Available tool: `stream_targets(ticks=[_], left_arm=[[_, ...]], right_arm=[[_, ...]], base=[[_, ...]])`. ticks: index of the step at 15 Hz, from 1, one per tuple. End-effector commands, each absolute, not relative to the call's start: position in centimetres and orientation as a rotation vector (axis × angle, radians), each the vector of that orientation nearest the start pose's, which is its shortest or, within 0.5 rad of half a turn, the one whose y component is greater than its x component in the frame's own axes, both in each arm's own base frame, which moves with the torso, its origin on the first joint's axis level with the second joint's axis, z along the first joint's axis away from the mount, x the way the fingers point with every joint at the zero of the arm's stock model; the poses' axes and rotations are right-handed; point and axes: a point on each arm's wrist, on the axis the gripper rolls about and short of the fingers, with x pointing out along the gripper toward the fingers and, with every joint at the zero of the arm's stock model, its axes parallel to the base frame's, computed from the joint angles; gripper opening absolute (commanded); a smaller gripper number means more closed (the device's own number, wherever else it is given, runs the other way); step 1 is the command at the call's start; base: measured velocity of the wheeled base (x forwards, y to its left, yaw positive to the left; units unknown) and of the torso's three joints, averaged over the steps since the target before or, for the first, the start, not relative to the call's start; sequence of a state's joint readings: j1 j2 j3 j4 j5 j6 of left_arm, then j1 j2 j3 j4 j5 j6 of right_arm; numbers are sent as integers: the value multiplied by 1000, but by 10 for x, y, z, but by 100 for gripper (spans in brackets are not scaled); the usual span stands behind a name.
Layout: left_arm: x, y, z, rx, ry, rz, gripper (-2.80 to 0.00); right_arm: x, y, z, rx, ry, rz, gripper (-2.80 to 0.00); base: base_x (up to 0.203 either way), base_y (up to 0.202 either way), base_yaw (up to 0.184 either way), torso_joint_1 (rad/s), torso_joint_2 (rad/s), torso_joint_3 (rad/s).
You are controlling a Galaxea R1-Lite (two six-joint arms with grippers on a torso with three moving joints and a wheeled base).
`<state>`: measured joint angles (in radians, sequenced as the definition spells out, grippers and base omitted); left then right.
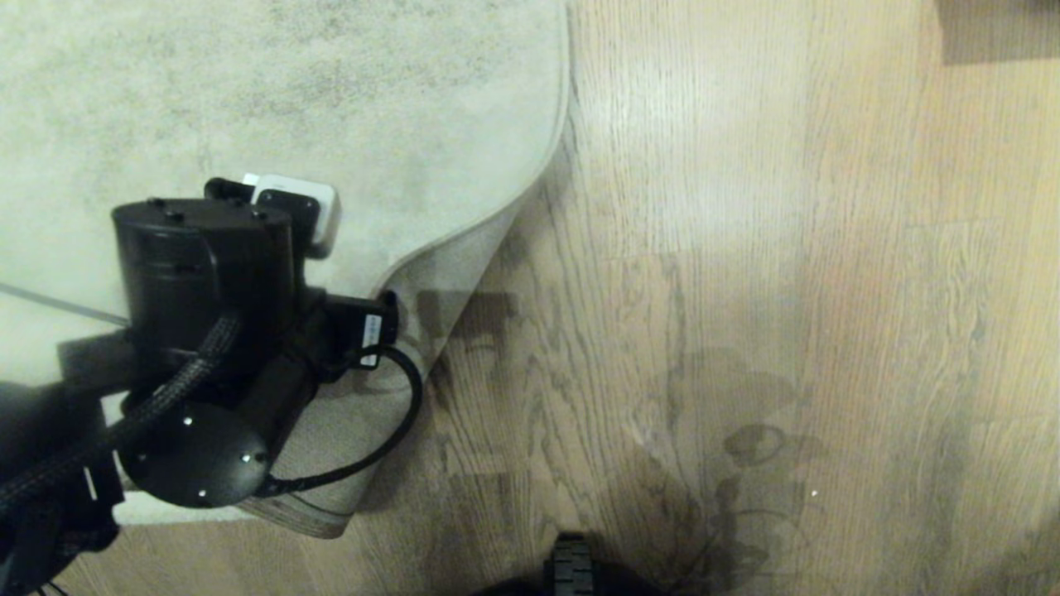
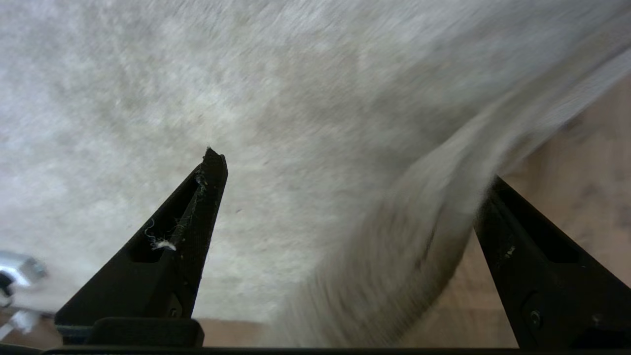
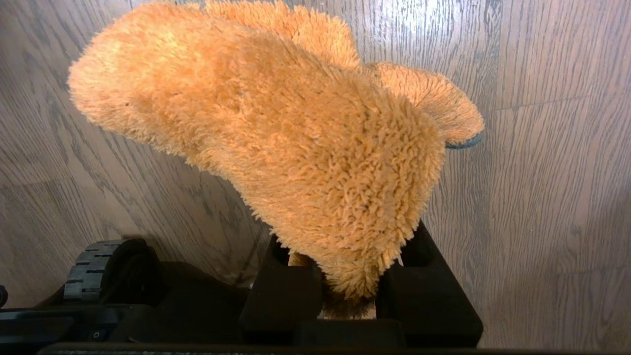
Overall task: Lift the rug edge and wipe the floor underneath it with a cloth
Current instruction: Lay down the carpet
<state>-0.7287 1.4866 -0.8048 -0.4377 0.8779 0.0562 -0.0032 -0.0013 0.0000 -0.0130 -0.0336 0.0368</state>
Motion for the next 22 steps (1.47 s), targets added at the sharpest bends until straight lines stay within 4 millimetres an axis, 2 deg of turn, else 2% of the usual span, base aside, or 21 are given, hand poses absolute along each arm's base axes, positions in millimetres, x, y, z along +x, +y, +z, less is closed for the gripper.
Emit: stream_targets(ticks=[1,4,10,17,22], left_arm=[[196,-158,233,203,148,129,0],[192,-168,251,155,101,92,0],[173,-177,265,142,63,7,0],[178,-184,246,167,108,1,0],[186,-203,225,153,157,-17,0]], right_arm=[[-23,-1,77,37,-14,-37,-280],[-23,-1,77,37,-14,-37,-280],[-23,-1,77,37,-14,-37,-280],[-23,-1,77,37,-14,-37,-280],[-23,-1,77,37,-14,-37,-280]], base=[[0,0,0,0,0,0],[0,0,0,0,0,0],[0,0,0,0,0,0],[0,0,0,0,0,0],[0,0,0,0,0,0]])
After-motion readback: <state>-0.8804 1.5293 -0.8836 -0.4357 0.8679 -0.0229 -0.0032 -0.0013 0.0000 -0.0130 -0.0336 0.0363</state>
